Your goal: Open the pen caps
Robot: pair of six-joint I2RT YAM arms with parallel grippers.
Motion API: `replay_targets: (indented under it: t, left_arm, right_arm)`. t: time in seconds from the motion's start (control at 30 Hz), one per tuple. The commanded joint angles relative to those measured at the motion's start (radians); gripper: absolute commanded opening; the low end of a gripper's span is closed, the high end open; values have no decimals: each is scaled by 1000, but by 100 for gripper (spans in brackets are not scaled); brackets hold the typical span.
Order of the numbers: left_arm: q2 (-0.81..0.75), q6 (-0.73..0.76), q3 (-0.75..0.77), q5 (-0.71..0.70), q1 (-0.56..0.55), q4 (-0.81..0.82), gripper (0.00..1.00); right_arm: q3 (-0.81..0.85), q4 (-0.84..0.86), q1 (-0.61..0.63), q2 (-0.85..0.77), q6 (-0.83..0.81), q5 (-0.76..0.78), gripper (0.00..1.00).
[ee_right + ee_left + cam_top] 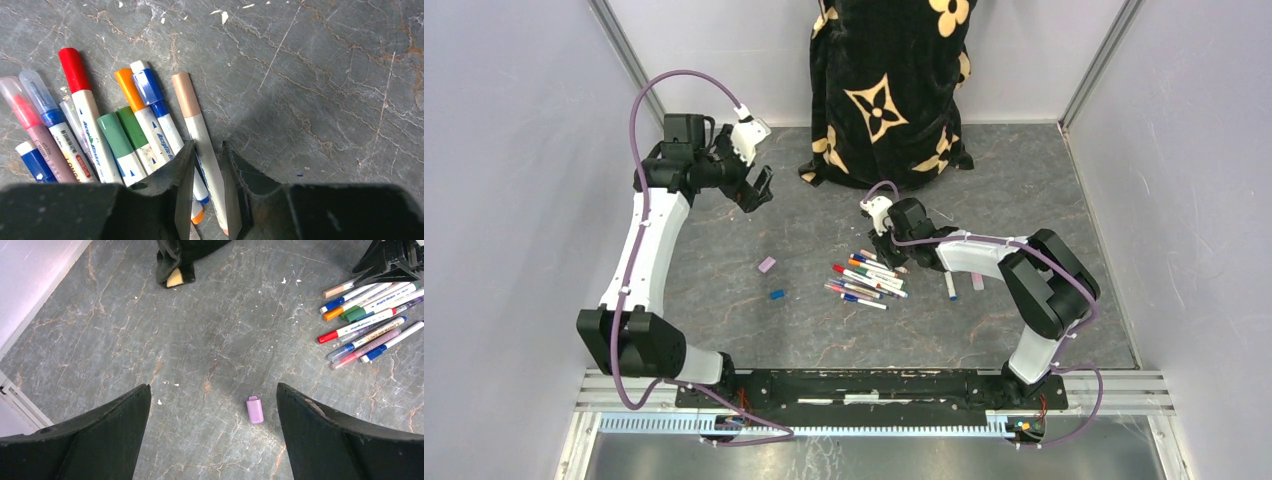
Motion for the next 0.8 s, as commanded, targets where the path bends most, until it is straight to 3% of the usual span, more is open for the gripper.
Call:
replay_targets:
  t: [0.0, 0.5, 0.57, 0.7, 0.77]
  left_arm:
    - [-21, -14, 0, 24, 3, -25, 100]
    - [108, 196, -17, 221, 0, -256, 100]
    - [120, 236, -21, 243, -3, -285, 100]
    - [122, 334, -37, 299, -24, -339, 100]
    - [107, 387, -62, 315, -49, -345, 100]
  right_arm:
    - [-8, 29, 4, 12, -20, 32, 31]
    - [-69, 50, 3, 40, -38, 86, 33]
    - [-79, 56, 4, 34, -38, 87, 26]
    - [-41, 30, 1, 0, -36, 76, 0]
    - [7, -1, 2, -31, -32, 47, 0]
